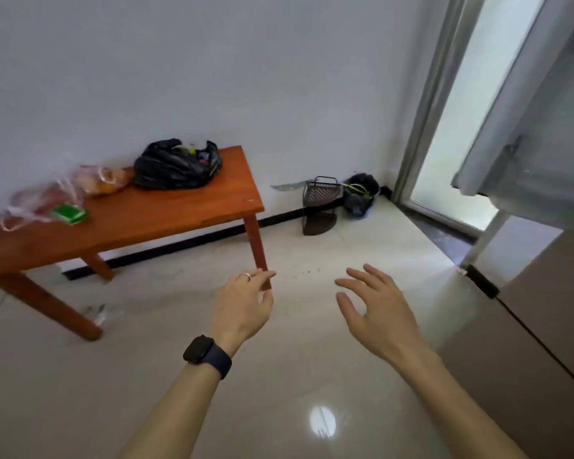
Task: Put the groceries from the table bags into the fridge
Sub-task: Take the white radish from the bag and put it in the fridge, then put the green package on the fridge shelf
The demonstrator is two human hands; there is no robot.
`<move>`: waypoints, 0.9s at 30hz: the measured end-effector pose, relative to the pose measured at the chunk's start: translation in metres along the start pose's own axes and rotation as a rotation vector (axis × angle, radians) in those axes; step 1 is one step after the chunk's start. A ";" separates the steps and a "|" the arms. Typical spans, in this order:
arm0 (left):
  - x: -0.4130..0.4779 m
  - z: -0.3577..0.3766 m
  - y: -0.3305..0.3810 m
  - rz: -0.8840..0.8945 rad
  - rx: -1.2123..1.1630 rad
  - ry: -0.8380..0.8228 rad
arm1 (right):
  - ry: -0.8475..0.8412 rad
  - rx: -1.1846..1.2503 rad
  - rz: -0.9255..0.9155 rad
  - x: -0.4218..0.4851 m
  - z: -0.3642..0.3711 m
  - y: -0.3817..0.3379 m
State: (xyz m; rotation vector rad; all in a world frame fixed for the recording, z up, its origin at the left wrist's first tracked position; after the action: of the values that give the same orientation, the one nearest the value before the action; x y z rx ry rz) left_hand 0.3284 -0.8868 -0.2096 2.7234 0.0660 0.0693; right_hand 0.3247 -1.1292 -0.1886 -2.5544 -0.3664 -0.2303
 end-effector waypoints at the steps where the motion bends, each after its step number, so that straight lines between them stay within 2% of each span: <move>1: -0.004 -0.017 -0.029 -0.030 -0.001 0.028 | -0.014 0.001 -0.028 0.011 0.015 -0.027; 8: -0.009 -0.129 -0.219 -0.175 -0.011 0.128 | -0.047 0.057 -0.210 0.085 0.117 -0.211; 12: -0.003 -0.175 -0.300 -0.243 -0.026 0.181 | -0.102 0.085 -0.252 0.114 0.165 -0.291; 20: 0.031 -0.210 -0.433 -0.343 -0.046 0.245 | -0.259 0.057 -0.322 0.182 0.270 -0.383; 27: 0.099 -0.222 -0.548 -0.442 -0.035 0.242 | -0.356 0.106 -0.370 0.285 0.372 -0.435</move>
State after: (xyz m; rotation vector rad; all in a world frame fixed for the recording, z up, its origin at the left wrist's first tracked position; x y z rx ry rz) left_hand 0.3944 -0.2911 -0.2251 2.5866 0.7219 0.2667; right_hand 0.4954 -0.5139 -0.2182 -2.4018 -0.9611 0.1118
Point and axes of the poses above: each hand's wrist, its own x-axis towards the middle knuckle, its own z-axis out of the palm, y = z × x, the point moved 6 cm from there along x, towards the middle knuckle, and after that the axes turned 1 degree about -z, right-handed, at the moved point
